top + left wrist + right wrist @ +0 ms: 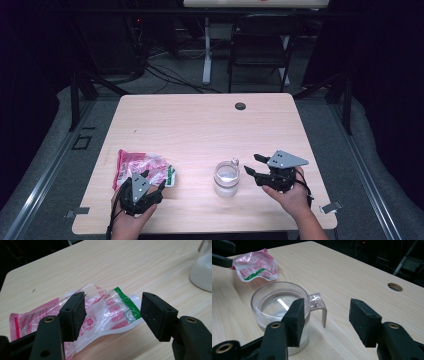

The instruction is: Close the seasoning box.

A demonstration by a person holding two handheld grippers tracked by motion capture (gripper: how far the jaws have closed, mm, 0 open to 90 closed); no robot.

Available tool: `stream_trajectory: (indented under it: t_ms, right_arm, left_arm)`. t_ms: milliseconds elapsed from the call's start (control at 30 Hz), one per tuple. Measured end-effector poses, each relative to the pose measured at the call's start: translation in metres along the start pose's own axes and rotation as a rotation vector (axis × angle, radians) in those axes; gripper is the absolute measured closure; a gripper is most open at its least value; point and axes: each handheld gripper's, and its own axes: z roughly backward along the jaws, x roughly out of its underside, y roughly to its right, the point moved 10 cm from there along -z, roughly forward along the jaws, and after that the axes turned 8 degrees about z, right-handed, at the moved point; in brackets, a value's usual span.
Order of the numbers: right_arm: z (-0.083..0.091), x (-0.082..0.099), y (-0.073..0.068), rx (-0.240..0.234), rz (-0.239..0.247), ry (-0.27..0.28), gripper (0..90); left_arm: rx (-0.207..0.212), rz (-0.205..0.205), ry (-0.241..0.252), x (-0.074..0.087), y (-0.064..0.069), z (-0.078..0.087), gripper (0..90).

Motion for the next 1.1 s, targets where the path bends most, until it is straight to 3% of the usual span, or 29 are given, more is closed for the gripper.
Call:
stream_trajectory:
  t_ms: [333,667,833,1100]
  right_arm:
    - [0.003,0.018,0.018,0.090,-0.064,-0.014,46.6]
    - [0.018,0.044,0.015,0.126,-0.117,-0.040,46.6]
    - [0.027,0.060,0.009,0.118,-0.137,-0.078,46.5]
    - [0.028,0.066,0.015,0.144,-0.157,-0.078,46.4]
  left_arm:
    - [-0.009,0.021,0.006,0.000,-0.007,0.001,36.9]
    - [-0.013,0.031,0.010,0.000,-0.012,0.003,36.9]
    - [-0.012,0.040,0.009,0.002,-0.014,0.002,36.9]
    - [-0.008,0.041,0.005,0.002,-0.014,0.001,36.9]
